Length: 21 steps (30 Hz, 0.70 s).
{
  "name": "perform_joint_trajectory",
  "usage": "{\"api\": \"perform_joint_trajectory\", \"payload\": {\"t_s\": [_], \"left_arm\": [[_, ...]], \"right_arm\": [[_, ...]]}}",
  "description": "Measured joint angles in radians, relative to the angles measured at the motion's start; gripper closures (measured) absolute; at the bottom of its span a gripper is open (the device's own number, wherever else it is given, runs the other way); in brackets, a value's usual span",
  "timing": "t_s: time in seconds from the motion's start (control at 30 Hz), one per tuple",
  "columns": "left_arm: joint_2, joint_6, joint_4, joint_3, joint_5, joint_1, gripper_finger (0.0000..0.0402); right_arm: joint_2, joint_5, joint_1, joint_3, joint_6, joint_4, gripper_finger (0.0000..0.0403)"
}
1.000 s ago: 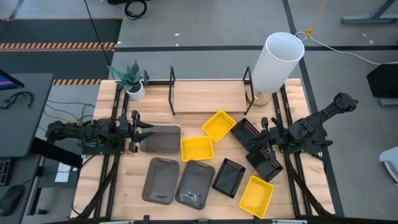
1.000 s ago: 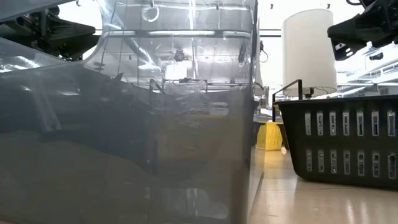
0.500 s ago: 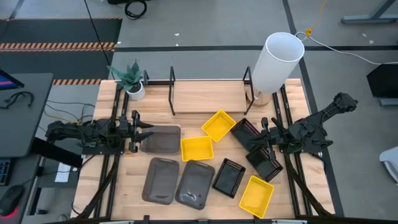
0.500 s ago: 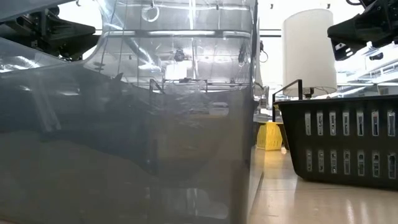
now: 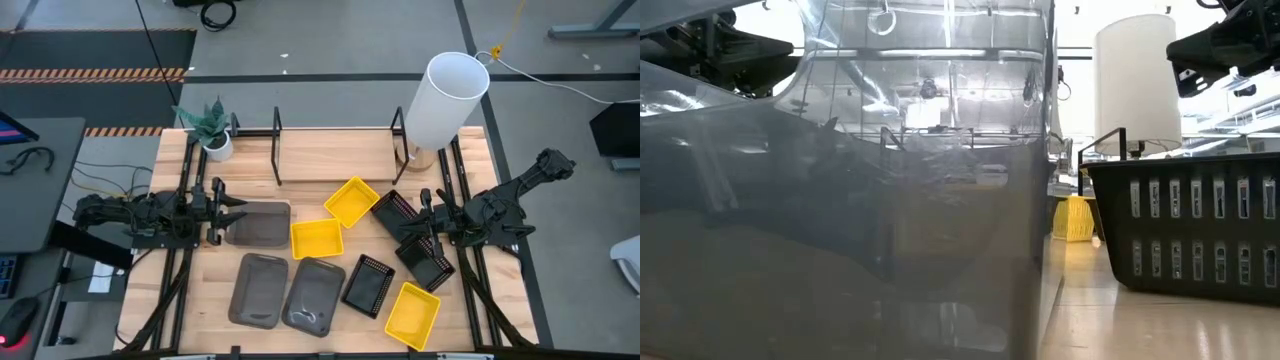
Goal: Stack baskets on shelf by color
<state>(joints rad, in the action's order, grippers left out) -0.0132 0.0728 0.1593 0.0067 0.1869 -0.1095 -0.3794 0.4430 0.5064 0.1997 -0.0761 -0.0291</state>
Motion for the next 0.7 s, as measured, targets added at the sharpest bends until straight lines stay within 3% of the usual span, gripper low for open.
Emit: {"api": "perform_joint_trajectory", "payload": {"t_s": [0.2, 0.43, 0.5, 0.7], "left_arm": [[-0.001, 0.483, -0.054, 0.000, -0.135, -0.003, 0.0253], [-0.006, 0.712, -0.050, 0.000, -0.194, -0.003, 0.0258], [-0.006, 0.748, -0.018, 0.000, -0.208, -0.002, 0.0256], [-0.026, 0.638, -0.017, 0.035, -0.364, -0.003, 0.0265]], "right_arm": [[0.000, 0.000, 0.000, 0.000, 0.000, 0.000, 0.0380], [0.000, 0.000, 0.000, 0.000, 0.000, 0.000, 0.0380], [0.000, 0.000, 0.000, 0.000, 0.000, 0.000, 0.0380], [0.000, 0.000, 0.000, 0.000, 0.000, 0.000, 0.0380]]}}
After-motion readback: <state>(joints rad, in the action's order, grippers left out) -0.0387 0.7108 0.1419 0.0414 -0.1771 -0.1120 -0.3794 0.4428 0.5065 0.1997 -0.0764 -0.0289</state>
